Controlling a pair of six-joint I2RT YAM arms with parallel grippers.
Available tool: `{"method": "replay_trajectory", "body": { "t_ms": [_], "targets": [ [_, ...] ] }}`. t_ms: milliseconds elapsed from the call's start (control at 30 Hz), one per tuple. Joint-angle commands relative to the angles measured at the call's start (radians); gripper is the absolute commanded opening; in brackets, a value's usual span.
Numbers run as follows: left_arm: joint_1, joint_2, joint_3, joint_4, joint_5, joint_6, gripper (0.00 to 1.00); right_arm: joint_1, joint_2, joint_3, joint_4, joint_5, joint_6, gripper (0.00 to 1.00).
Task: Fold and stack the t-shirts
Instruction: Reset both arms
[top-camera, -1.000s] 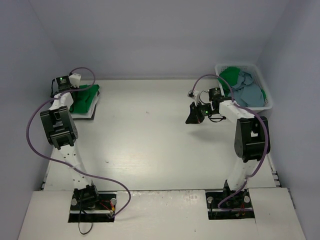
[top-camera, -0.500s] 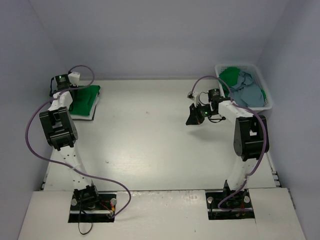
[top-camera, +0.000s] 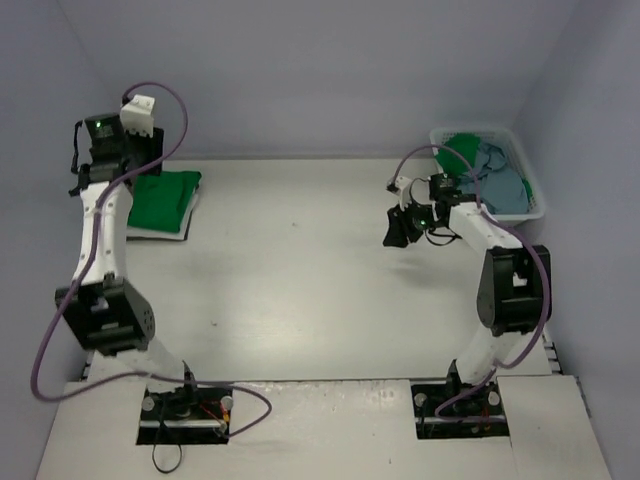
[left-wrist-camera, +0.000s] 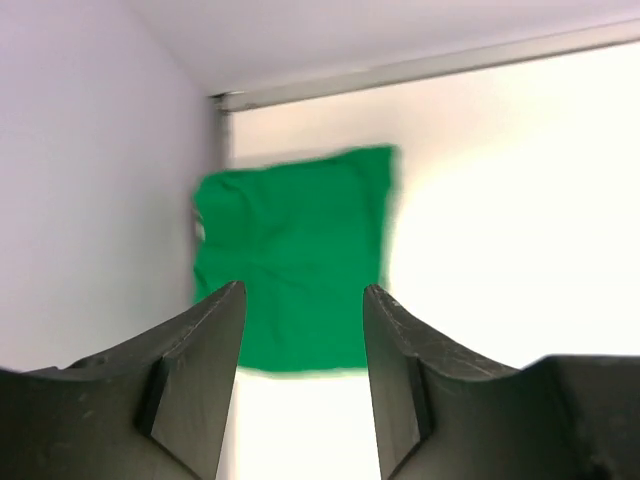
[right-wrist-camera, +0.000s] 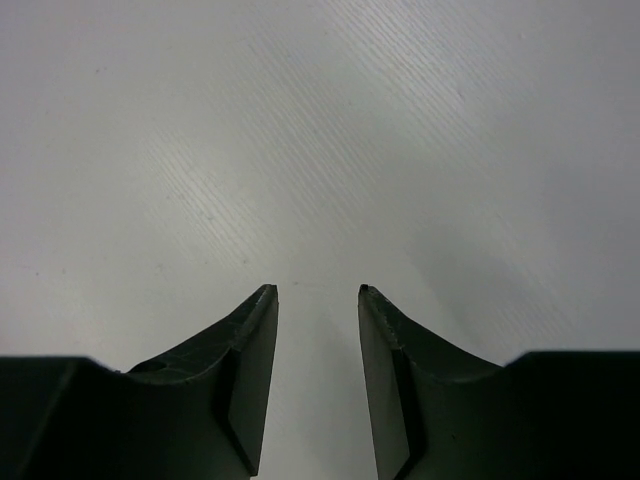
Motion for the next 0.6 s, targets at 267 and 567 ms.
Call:
{"method": "replay_trajectory", "body": {
  "t_ms": [267, 567],
  "targets": [
    [-0.032, -0.458, -0.42, -0.221, 0.426, -0.097, 0.45, -0.224, -0.338, -0.121, -0.057, 0.158, 0.079, 0.41],
    [-0.03, -0.778, -0.757, -0.141, 0.53, -0.112, 0.47, -0.392, -0.536, -0.259, -0.034, 0.103, 0.119, 0.43]
  ]
}}
